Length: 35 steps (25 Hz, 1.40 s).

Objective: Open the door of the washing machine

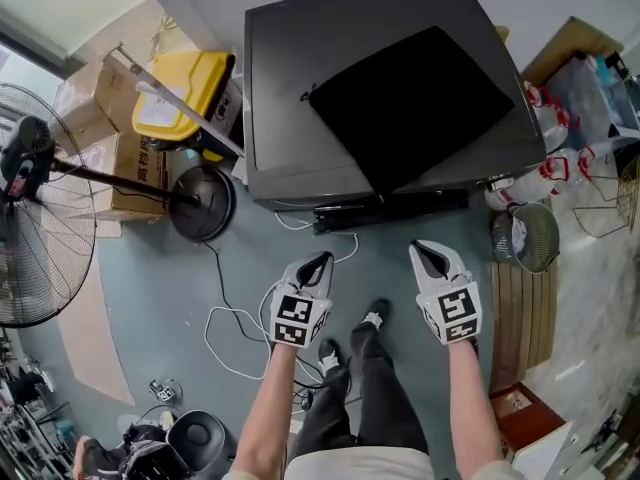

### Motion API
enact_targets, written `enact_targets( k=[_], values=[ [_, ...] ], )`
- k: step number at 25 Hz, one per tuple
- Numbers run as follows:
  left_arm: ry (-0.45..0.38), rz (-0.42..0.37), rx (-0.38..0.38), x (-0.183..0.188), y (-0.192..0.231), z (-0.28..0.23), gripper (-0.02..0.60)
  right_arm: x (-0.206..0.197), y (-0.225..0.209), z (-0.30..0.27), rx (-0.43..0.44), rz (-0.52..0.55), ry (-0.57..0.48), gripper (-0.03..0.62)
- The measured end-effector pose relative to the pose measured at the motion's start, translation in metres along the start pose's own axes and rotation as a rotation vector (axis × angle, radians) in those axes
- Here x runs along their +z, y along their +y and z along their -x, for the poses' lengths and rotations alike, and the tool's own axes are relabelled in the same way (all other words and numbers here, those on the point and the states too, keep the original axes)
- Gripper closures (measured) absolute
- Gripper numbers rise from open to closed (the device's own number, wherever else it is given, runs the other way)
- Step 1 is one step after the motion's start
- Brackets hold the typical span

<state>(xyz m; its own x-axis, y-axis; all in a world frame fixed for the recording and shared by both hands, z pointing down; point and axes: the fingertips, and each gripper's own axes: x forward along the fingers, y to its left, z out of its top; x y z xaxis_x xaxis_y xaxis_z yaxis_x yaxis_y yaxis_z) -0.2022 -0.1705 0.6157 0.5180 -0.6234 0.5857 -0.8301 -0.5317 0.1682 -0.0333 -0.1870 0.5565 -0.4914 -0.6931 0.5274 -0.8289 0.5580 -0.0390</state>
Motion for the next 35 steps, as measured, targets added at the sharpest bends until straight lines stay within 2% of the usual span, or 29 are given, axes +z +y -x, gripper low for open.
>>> enact_targets(
  k=[4,6,10,13,14,18,22,27,30,35],
  values=[
    [0.024,-0.042,-0.013,-0.014,0.004,-0.028,0.512,-0.015,0.004,-0.013,0.079,0.121,0.026,0.594],
    [0.029,-0.050,-0.018,-0.017,0.007,-0.040,0.465,-0.024,0.004,-0.014,0.107,0.169,0.063,0.592],
    [0.045,-0.068,-0.021,-0.028,0.023,-0.058,0.420,-0.035,0.002,-0.030,0.105,0.221,0.060,0.591],
    [0.061,-0.099,-0.054,-0.034,0.024,-0.067,0.396,-0.039,0.007,-0.040,0.135,0.330,0.093,0.533],
    [0.063,-0.118,-0.069,-0.034,0.022,-0.070,0.391,-0.036,0.008,-0.042,0.142,0.376,0.093,0.532],
    [0.083,-0.179,-0.140,-0.038,0.019,-0.082,0.359,-0.023,0.007,-0.056,0.135,0.461,0.064,0.491],
    [0.120,-0.213,-0.180,-0.048,0.017,-0.094,0.337,-0.029,0.004,-0.067,0.129,0.514,0.104,0.444],
    [0.139,-0.249,-0.201,-0.048,0.025,-0.105,0.337,-0.028,0.013,-0.079,0.107,0.705,0.127,0.433],
    [0.154,-0.260,-0.215,-0.049,0.026,-0.109,0.337,-0.029,0.017,-0.087,0.097,0.693,0.134,0.433],
    [0.129,-0.168,-0.244,-0.048,0.024,-0.107,0.337,-0.033,0.015,-0.092,0.064,0.624,0.131,0.430]
  ],
)
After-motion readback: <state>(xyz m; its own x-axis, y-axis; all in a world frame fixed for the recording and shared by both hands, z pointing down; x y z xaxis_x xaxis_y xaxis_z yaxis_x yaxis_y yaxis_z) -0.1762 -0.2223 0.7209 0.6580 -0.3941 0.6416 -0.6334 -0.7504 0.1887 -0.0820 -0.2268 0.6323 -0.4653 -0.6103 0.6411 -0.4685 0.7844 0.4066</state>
